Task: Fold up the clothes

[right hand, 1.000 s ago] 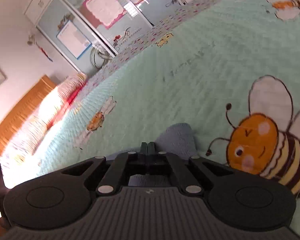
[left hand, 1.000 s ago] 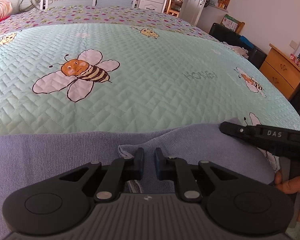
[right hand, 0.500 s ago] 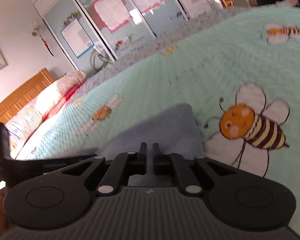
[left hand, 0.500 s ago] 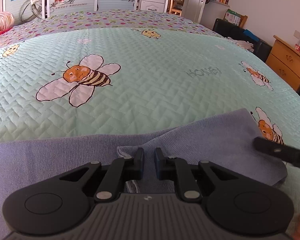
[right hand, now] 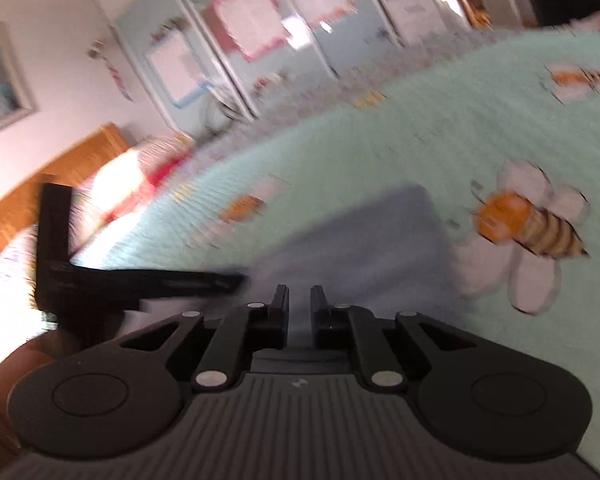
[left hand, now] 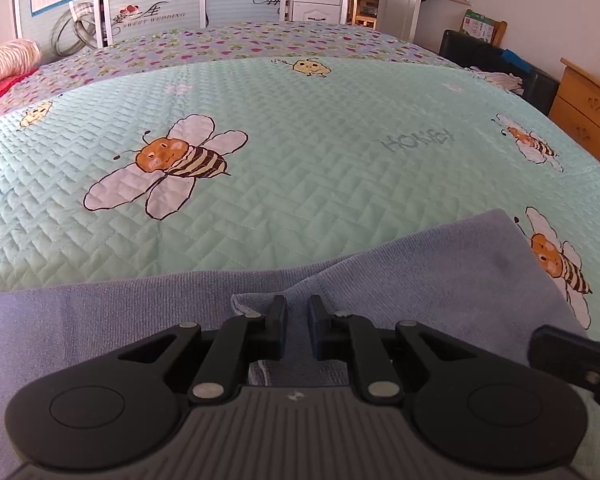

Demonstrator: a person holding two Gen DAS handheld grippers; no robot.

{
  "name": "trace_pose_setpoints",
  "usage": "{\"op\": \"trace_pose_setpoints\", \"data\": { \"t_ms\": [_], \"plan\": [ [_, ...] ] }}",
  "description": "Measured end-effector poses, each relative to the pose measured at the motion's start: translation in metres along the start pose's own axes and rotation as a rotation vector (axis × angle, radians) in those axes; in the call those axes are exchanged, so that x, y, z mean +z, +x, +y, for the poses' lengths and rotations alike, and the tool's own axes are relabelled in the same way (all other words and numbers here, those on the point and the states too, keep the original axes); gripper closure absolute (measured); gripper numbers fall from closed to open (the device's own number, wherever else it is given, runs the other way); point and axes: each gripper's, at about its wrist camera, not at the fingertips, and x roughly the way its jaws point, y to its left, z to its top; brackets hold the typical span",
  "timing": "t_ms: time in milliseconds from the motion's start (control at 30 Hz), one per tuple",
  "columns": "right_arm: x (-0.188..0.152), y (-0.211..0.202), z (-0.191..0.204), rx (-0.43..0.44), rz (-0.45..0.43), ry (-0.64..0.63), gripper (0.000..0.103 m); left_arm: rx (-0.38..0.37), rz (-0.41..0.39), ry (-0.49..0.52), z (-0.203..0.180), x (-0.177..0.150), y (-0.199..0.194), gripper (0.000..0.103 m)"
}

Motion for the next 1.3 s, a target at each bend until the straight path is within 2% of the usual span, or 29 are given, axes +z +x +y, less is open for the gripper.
{"op": "trace_pose_setpoints", "data": {
  "t_ms": [67, 100, 167, 333, 433, 500, 567, 633, 733, 800, 833, 933, 967, 1033, 1133, 1267, 1300],
  "plan": [
    [-0.005, -0.001, 0.01, 0.041, -0.018, -0.013, 0.091, 0.01, -0.002, 0.01, -0.002, 0.0, 0.0, 0.09],
    [-0.01, 0.004, 0.012, 0.062, 0.005, -0.018, 0.089, 0.015, -0.001, 0.014, -0.003, 0.0, 0.0, 0.09],
    [-0.023, 0.025, 0.008, 0.028, 0.112, -0.022, 0.089, 0.025, 0.001, 0.022, -0.005, 0.0, 0.0, 0.09],
    [-0.018, 0.016, 0.017, 0.01, 0.074, -0.019, 0.088, 0.049, 0.004, 0.034, -0.01, 0.0, 0.0, 0.089],
    [-0.008, 0.008, 0.03, 0.016, -0.003, -0.044, 0.088, 0.079, 0.015, 0.045, -0.016, 0.002, 0.0, 0.089],
    [-0.006, 0.013, 0.029, 0.01, -0.021, -0.012, 0.087, 0.096, 0.025, 0.044, -0.019, 0.004, 0.001, 0.089],
    [-0.011, 0.031, 0.024, 0.005, 0.04, -0.006, 0.086, 0.104, 0.033, 0.035, -0.02, 0.005, 0.001, 0.089],
    [-0.025, 0.042, 0.013, 0.024, 0.037, 0.009, 0.086, 0.103, 0.037, 0.021, -0.018, 0.006, 0.001, 0.089],
    [-0.023, 0.04, 0.0, 0.081, 0.024, 0.082, 0.087, 0.083, 0.026, -0.023, -0.012, 0.009, -0.004, 0.089],
    [-0.023, 0.039, -0.001, 0.085, 0.02, 0.081, 0.087, 0.069, 0.016, -0.056, -0.007, 0.012, -0.008, 0.088],
    [-0.023, 0.039, 0.0, 0.084, 0.019, 0.078, 0.087, 0.066, -0.008, -0.073, -0.005, 0.014, -0.012, 0.083],
    [-0.027, 0.039, -0.002, 0.099, 0.015, 0.092, 0.087, 0.067, -0.18, -0.122, 0.005, 0.025, -0.035, 0.08],
    [-0.027, 0.039, -0.003, 0.104, 0.015, 0.098, 0.087, 0.083, -0.221, -0.131, 0.009, 0.031, -0.041, 0.077],
    [-0.028, 0.041, -0.005, 0.105, 0.015, 0.099, 0.087, 0.11, -0.292, -0.145, 0.015, 0.045, -0.051, 0.076],
    [-0.028, 0.04, -0.003, 0.096, 0.015, 0.087, 0.087, 0.125, -0.336, -0.149, 0.023, 0.067, -0.058, 0.077],
    [-0.024, 0.038, 0.014, 0.047, 0.025, 0.024, 0.085, 0.146, -0.391, -0.132, 0.029, 0.082, -0.066, 0.077],
    [-0.021, 0.036, 0.021, 0.064, 0.008, 0.006, 0.083, 0.15, -0.396, -0.131, 0.031, 0.083, -0.067, 0.077]
  ]
}}
